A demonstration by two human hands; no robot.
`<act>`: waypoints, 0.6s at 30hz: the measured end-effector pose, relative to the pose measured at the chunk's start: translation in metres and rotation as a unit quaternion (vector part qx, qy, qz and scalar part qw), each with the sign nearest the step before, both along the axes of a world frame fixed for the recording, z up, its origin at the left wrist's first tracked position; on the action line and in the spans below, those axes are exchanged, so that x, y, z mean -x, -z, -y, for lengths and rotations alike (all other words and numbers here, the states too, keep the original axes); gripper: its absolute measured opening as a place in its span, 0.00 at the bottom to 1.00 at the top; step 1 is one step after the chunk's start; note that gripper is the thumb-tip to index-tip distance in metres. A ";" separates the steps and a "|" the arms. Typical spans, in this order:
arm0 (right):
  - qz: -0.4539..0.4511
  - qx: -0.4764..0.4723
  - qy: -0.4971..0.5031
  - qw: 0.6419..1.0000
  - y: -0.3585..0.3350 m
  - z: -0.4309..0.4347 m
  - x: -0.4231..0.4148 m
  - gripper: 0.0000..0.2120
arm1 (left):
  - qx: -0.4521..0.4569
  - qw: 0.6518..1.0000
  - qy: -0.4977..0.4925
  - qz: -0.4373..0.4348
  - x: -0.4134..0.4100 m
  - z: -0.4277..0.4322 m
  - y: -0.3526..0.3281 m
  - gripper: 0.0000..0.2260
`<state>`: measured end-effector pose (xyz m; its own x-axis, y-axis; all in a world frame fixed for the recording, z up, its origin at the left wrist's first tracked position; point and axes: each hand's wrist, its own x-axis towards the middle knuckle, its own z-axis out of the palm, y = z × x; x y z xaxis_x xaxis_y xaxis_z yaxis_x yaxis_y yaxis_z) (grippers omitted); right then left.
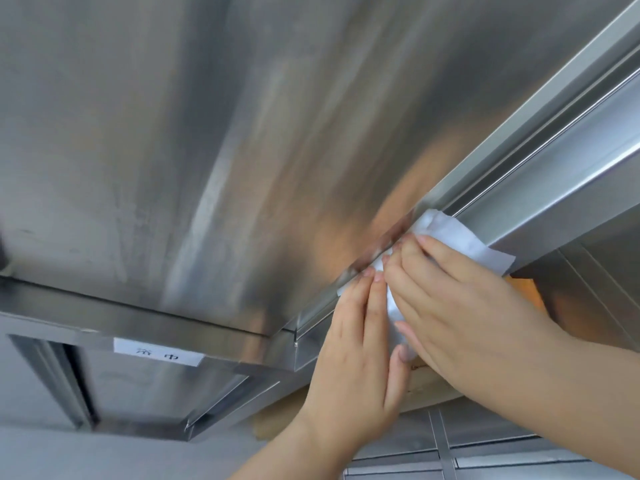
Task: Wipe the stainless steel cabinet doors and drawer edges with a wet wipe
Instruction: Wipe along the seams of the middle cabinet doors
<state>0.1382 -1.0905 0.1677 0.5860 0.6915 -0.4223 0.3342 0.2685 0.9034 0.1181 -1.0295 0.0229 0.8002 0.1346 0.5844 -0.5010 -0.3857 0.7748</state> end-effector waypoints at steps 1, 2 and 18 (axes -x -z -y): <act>-0.023 0.014 0.010 1.000 0.011 0.001 0.000 0.29 | -0.001 1.000 0.009 -0.012 0.001 0.000 0.011 0.28; -0.044 0.017 0.022 0.999 0.022 0.000 0.000 0.28 | 0.001 1.000 0.018 -0.023 0.002 -0.001 0.023 0.27; -0.088 0.012 0.082 0.993 0.139 -0.018 -0.004 0.24 | 0.040 0.996 0.029 -0.076 0.014 -0.007 0.103 0.25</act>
